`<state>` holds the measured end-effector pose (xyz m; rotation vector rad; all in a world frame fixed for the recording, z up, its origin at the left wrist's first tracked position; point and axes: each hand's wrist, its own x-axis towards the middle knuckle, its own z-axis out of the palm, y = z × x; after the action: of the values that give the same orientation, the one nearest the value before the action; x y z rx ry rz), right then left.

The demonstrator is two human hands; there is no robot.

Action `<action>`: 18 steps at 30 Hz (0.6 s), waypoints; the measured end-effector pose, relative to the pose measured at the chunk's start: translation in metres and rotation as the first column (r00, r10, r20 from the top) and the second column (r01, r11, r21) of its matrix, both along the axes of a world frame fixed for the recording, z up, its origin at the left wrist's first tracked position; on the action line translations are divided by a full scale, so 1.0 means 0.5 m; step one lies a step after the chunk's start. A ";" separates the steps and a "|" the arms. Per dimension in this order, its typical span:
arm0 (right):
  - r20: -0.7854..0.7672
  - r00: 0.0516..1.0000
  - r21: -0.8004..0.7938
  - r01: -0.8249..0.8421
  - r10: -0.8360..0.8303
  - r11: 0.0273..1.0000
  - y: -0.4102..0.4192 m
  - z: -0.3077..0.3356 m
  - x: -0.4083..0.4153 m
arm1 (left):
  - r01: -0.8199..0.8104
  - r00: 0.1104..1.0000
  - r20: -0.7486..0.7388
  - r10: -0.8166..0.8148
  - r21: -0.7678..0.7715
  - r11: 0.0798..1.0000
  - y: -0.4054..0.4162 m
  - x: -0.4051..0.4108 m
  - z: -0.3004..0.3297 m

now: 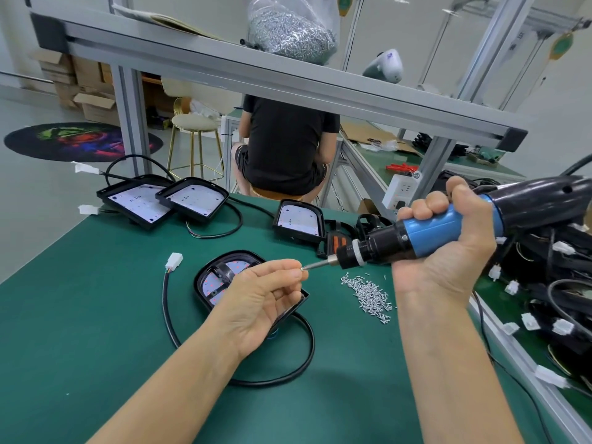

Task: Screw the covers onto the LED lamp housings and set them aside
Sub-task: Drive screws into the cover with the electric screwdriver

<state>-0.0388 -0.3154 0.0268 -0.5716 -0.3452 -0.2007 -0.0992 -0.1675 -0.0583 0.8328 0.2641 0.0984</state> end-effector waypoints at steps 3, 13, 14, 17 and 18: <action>-0.004 1.000 -0.012 0.006 -0.006 1.000 0.001 -0.002 0.001 | -0.002 1.000 0.001 0.002 0.019 1.000 -0.001 0.000 -0.001; -0.015 1.000 0.027 0.022 -0.022 0.999 0.000 -0.027 0.005 | -0.110 0.991 0.101 0.087 0.250 0.962 0.005 0.000 -0.003; -0.027 0.999 0.049 0.024 -0.023 0.999 0.000 -0.030 0.006 | -0.113 0.991 0.104 0.088 0.266 0.957 0.006 0.001 -0.002; -0.042 0.999 0.059 0.013 -0.011 0.998 -0.003 -0.043 0.009 | -0.112 0.993 0.077 0.091 0.348 0.931 0.010 0.001 -0.003; -0.038 0.999 0.040 -0.009 0.010 0.999 -0.005 -0.048 0.009 | -0.117 0.993 0.074 0.096 0.365 0.923 0.013 0.003 -0.004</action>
<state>-0.0341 -0.3178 0.0029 -0.5341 -0.3066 -0.1868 -0.0978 -0.1609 -0.0602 1.1893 0.2427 0.2796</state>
